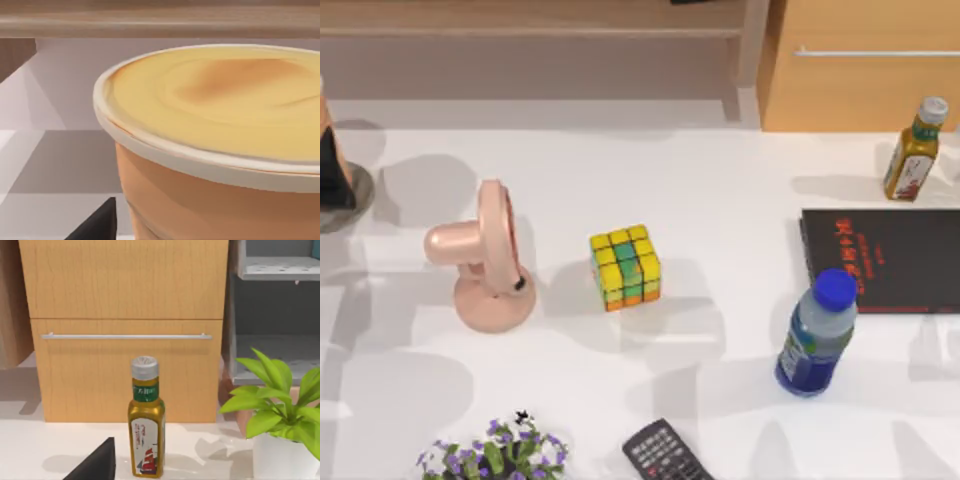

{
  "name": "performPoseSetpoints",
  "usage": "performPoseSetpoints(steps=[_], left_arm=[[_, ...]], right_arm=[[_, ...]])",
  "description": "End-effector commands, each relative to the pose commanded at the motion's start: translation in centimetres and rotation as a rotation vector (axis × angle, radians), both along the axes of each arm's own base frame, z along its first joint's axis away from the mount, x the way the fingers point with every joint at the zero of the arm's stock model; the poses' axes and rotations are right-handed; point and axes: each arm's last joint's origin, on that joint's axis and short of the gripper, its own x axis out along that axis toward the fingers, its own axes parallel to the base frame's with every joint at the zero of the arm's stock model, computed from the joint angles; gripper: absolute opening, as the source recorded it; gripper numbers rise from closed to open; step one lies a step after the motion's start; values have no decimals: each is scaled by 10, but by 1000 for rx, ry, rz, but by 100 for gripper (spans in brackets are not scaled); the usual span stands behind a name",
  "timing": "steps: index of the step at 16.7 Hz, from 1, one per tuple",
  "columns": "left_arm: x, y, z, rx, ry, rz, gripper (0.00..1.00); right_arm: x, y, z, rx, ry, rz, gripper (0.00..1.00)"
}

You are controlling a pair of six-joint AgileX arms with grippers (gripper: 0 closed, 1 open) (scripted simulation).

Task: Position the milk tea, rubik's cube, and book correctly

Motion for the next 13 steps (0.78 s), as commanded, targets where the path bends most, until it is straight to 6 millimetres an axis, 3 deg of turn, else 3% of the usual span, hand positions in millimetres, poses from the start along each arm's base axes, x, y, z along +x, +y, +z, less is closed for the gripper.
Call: performPoseSetpoints(steps=[7, 13], left_arm=[[-16, 0, 42, -1, -2, 1, 100], [-18, -1, 47, -1, -5, -6, 100]], right_arm=[[0, 0, 0, 0, 0, 0, 100], [0, 0, 0, 0, 0, 0, 100]])
